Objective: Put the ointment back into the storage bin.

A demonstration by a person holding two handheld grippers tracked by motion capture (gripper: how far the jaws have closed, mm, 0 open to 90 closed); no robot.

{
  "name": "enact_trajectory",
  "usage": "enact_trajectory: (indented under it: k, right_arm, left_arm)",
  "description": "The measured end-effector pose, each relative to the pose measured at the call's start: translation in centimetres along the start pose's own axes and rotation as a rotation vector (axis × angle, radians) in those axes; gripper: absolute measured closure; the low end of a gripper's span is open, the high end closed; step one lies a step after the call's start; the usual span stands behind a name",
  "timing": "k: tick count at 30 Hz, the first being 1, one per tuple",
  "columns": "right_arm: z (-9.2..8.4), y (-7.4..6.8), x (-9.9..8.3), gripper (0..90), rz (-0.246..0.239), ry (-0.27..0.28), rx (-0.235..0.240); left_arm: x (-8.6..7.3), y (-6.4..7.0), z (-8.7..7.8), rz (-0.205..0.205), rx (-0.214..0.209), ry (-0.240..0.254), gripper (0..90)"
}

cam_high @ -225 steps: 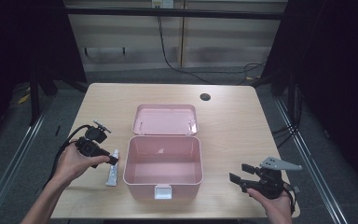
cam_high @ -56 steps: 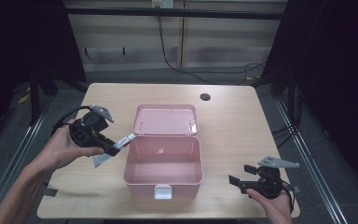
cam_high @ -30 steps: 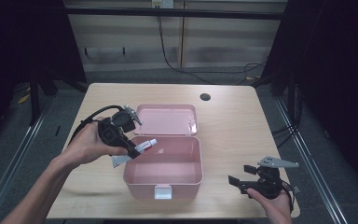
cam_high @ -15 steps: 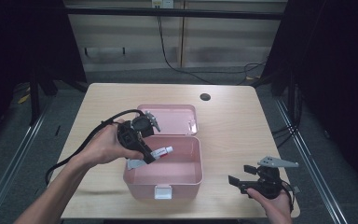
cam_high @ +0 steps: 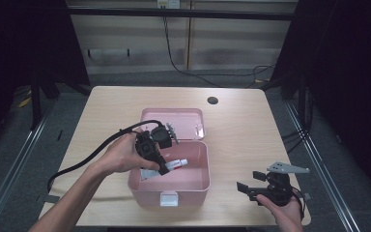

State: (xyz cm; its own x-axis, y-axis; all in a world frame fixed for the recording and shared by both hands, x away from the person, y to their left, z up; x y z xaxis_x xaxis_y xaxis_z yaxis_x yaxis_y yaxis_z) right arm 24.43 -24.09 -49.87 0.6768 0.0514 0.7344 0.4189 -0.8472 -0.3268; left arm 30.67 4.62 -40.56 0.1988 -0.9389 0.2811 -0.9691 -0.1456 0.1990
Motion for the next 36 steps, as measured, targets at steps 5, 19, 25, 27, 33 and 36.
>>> enact_trajectory:
  k: [5, 19, 25, 27, 33, 36]
  right_arm:
    - [0.0, 0.1, 0.0, 14.7, 0.002, -0.001, -0.002]
    - [-0.1, 0.0, 0.0, 14.6, 0.013, -0.002, 0.0]
    - [-0.1, 0.0, 0.0, 14.6, 0.014, -0.002, 0.0]
    - [-0.1, 0.0, 0.0, 14.6, 0.016, -0.004, -0.001]
    - [0.0, 0.1, -0.1, 14.6, 0.016, -0.007, -0.004]
    - [-0.1, 0.1, -0.1, 14.6, 0.013, -0.003, -0.004]
  left_arm:
    - [0.3, 0.0, 1.2, 0.007, -0.01, -0.01, 70.1]
    - [0.9, 0.3, 4.1, 0.033, -0.043, -0.053, 70.2]
    - [0.9, 0.3, 4.7, 0.037, -0.05, -0.069, 70.2]
    - [1.0, 0.2, 5.0, 0.036, -0.053, -0.074, 70.2]
    - [1.0, 0.3, 6.0, 0.032, -0.066, -0.093, 70.2]
    - [0.9, 0.2, 6.6, 0.033, -0.063, -0.116, 70.2]
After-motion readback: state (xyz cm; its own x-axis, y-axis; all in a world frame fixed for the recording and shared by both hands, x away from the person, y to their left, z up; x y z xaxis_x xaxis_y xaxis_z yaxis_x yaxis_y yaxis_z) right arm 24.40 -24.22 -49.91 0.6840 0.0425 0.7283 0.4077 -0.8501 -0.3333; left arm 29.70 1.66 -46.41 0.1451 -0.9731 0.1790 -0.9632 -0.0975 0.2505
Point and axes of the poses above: each handheld gripper's, and its own axes: z roughly forward along the jaws, x roughly out of its top, y roughly to its right, the point moved 7 cm from there along z, roughly forward along the jaws, and after that the axes turned 4 degrees about z, right-handed, at the moved point
